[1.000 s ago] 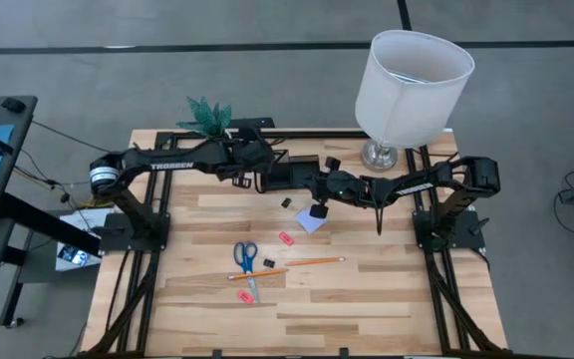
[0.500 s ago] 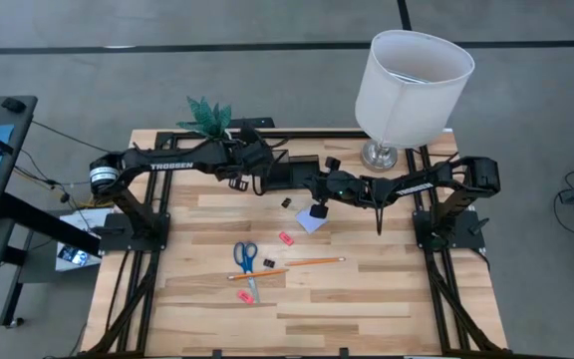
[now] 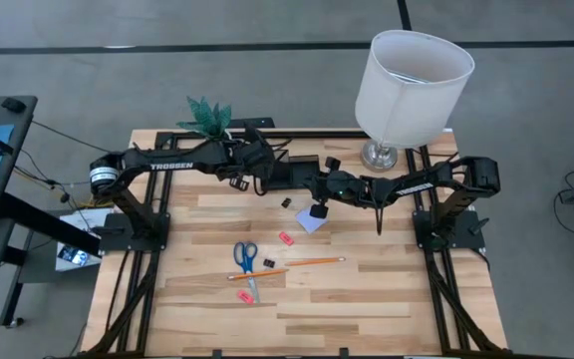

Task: Pick and place office supplies into organizer
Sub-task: Put the black pen into the black desk organizer

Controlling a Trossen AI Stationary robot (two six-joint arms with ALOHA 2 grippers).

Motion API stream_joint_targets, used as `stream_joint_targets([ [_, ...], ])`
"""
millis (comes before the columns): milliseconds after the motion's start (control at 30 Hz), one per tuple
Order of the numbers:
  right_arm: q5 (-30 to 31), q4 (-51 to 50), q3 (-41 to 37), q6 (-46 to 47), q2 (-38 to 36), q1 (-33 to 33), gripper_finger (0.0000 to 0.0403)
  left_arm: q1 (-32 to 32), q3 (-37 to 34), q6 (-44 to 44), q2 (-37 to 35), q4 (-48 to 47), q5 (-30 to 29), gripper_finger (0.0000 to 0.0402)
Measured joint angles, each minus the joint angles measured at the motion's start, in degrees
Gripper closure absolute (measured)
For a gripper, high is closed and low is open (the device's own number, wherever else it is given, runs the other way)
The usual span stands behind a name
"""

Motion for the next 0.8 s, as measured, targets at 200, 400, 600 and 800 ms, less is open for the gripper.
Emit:
stream_joint_targets([
  [200,0.0,-0.01,0.0,0.0,0.0,-0.02,0.0328,0.0,-0.02,2.55,0.0,1.1,-0.02,0.0345],
  [400,0.0,-0.01,0.0,0.0,0.0,-0.02,0.0328,0.0,-0.02,3.91,-0.02,2.08,-0.07,0.0345],
  [600,0.0,-0.03,0.0,0.0,0.0,-0.02,0.0328,0.17,-0.04,4.1,-0.02,2.05,-1.03,0.0345],
  [800,0.0,-0.18,0.0,0.02,0.0,0.0,0.0328,0.4,-0.07,4.1,-0.02,2.05,-1.26,0.0345],
])
